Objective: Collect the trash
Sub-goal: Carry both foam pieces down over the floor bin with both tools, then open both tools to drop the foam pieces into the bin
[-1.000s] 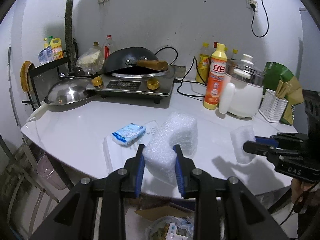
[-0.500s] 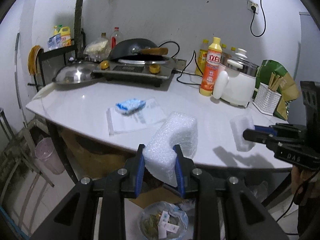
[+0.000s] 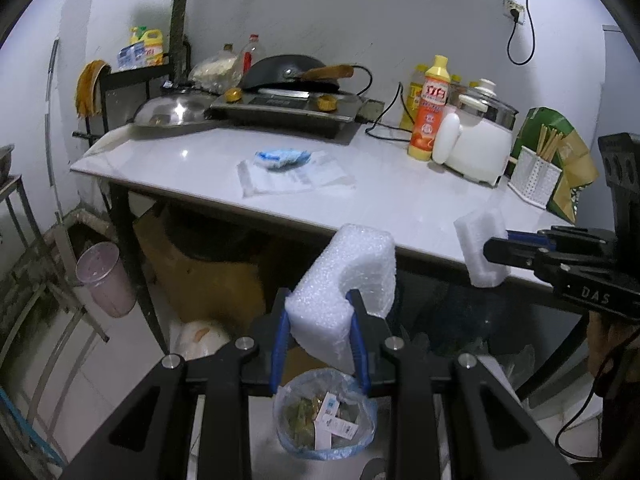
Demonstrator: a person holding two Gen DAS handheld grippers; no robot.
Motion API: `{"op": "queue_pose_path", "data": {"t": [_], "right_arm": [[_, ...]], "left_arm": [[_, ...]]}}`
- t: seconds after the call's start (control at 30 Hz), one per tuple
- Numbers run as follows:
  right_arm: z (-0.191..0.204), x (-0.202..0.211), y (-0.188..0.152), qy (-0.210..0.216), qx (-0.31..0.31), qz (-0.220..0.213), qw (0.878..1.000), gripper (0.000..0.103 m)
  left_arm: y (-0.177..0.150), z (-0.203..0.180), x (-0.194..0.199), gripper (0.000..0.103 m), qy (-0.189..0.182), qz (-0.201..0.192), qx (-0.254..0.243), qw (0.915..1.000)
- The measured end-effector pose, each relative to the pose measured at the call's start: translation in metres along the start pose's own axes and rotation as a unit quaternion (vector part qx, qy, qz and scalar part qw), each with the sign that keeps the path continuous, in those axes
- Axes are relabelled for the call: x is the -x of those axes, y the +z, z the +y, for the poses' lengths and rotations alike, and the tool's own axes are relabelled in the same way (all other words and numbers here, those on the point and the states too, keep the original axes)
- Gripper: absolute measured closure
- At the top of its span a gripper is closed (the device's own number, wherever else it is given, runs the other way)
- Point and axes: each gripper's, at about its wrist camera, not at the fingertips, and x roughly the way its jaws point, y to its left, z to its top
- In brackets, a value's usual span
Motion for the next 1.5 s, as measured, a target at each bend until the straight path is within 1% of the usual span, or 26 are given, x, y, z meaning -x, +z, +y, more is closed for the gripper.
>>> {"op": "queue_pose_path", "data": {"t": [0.27,0.5,0.77,0.97,1.13,1.3,1.5], "right_arm": [[0.028,-0.022,-0.02,0.015,0.021,0.03,0.999,0.088],[0.045,-0.046,-0.037,0.027,0.034,0.056,0.997,0.088],[0.045,-0.077,-0.056,0.038,0.034,0.086,0.995,0.088],[0.039,-0.097,-0.07,0.044,0.03,0.108,0.993,0.088],[0.033,-0.113,-0.085,0.047,0.019,0.129,0.99,0.088],[0.028,-0.136,-0.099,0.05,0.011,0.152,0.987,0.088],[0.012,-0.163,-0.117,0.051,-0.011,0.178,0.983,0.088]], "left_arm": [[-0.03,0.012,-0.014,0.077,0.011,0.019,0.011,0.9997],[-0.052,0.021,-0.042,0.077,0.014,0.052,0.021,0.9983],[-0.067,0.024,-0.069,0.077,0.019,0.087,0.028,0.9956],[-0.082,0.023,-0.095,0.077,0.014,0.114,0.031,0.9929],[-0.102,0.024,-0.126,0.077,0.003,0.153,0.051,0.9869],[-0.12,0.021,-0.153,0.076,-0.005,0.183,0.055,0.9815],[-0.138,0.013,-0.187,0.076,-0.005,0.222,0.06,0.9732]]}}
